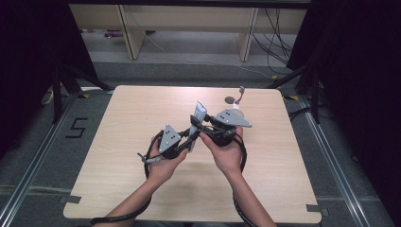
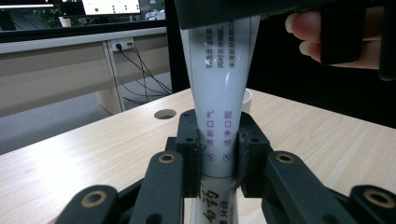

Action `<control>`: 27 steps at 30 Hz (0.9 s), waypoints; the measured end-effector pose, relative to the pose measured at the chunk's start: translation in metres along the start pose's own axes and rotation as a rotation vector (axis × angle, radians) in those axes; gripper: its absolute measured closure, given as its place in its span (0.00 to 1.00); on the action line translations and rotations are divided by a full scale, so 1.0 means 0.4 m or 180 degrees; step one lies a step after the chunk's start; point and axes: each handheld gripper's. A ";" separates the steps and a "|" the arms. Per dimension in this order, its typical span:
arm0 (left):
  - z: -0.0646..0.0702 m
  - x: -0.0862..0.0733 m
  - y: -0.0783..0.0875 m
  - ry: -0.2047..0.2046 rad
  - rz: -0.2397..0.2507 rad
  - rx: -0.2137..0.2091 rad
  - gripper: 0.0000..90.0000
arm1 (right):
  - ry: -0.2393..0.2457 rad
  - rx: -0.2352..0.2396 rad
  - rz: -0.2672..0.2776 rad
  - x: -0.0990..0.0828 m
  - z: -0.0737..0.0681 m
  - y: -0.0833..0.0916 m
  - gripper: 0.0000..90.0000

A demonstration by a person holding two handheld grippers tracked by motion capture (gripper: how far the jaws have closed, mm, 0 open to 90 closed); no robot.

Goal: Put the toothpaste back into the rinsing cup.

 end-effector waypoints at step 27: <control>-0.064 -0.007 0.065 -0.0164 -0.0593 -0.0030 0.47 | 0.0196 -0.0186 0.0011 0.021 0.031 0.035 0.86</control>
Point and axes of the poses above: each handheld gripper's, and its own axes: y roughly backward along the jaws, x roughly out of its top, z roughly to its right, and after that the axes turned 4 degrees about -x, right-handed
